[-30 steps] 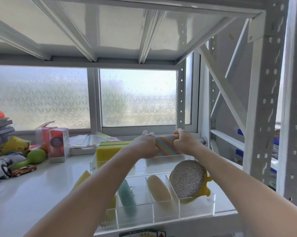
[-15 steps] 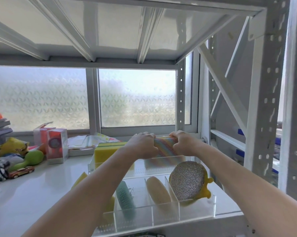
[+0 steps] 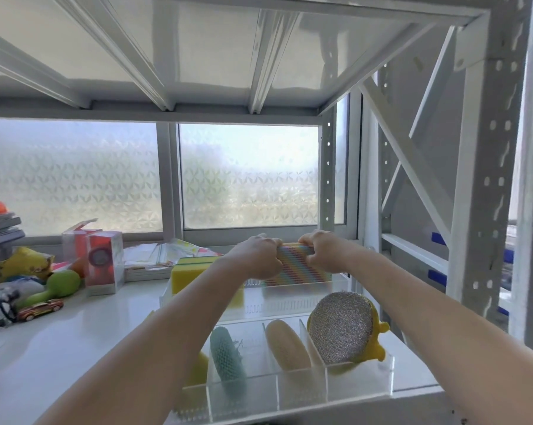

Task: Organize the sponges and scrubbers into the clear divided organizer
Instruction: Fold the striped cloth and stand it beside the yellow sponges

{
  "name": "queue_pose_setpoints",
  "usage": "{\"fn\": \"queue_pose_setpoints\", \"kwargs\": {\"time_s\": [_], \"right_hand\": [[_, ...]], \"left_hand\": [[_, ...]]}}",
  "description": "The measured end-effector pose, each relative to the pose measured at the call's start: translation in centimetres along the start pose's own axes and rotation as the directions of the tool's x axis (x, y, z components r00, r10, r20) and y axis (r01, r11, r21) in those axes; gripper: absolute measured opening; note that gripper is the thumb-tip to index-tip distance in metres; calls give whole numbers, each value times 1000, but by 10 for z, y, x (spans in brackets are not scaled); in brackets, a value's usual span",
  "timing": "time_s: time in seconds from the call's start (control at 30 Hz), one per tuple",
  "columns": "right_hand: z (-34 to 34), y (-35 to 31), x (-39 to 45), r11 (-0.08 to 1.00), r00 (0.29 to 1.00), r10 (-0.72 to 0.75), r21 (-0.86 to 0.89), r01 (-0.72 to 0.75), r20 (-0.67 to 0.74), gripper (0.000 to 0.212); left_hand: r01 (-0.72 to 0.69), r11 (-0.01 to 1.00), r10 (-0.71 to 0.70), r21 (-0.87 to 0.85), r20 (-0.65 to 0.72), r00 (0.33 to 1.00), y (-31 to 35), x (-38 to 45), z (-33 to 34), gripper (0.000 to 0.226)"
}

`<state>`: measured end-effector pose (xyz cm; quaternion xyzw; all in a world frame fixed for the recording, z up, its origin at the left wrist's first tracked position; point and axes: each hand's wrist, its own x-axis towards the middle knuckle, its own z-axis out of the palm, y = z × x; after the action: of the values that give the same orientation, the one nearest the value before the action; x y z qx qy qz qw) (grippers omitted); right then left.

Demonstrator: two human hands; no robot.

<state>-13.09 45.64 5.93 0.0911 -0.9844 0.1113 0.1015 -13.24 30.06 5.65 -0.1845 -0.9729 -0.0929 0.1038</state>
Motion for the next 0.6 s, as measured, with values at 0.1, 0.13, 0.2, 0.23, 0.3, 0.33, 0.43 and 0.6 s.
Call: {"fn": "queue_pose_setpoints", "kwargs": {"time_s": [0.1, 0.13, 0.2, 0.23, 0.3, 0.33, 0.43, 0.6], "right_hand": [[3, 1, 2, 999, 1000, -8, -45, 8, 15, 36], [3, 1, 2, 999, 1000, -6, -45, 7, 22, 36], [2, 1, 4, 1000, 999, 2, -30, -1, 35, 35], [2, 1, 4, 1000, 999, 7, -22, -6, 42, 34], [0, 0, 5, 1000, 998, 13, -19, -12, 55, 33], [-1, 0, 5, 1000, 998, 15, -21, -14, 58, 33], [1, 0, 5, 999, 999, 26, -19, -26, 43, 35], [4, -2, 7, 999, 999, 43, -6, -43, 18, 34]], "left_hand": [[14, 1000, -14, -7, 19, 1000, -1, 3, 1, 53], [15, 1000, -15, -11, 23, 1000, -1, 3, 1, 52], [16, 1000, -15, -18, 31, 999, -1, 4, 0, 50], [18, 1000, -17, -21, 37, 999, -1, 5, 0, 50], [21, 999, -20, -25, 46, 999, -2, 6, 0, 51], [22, 999, -21, -28, 48, 999, -2, 6, 0, 51], [22, 999, -20, -41, 40, 999, -2, 7, 2, 50], [21, 997, -20, -74, 16, 1000, -2, 7, 4, 50]]}}
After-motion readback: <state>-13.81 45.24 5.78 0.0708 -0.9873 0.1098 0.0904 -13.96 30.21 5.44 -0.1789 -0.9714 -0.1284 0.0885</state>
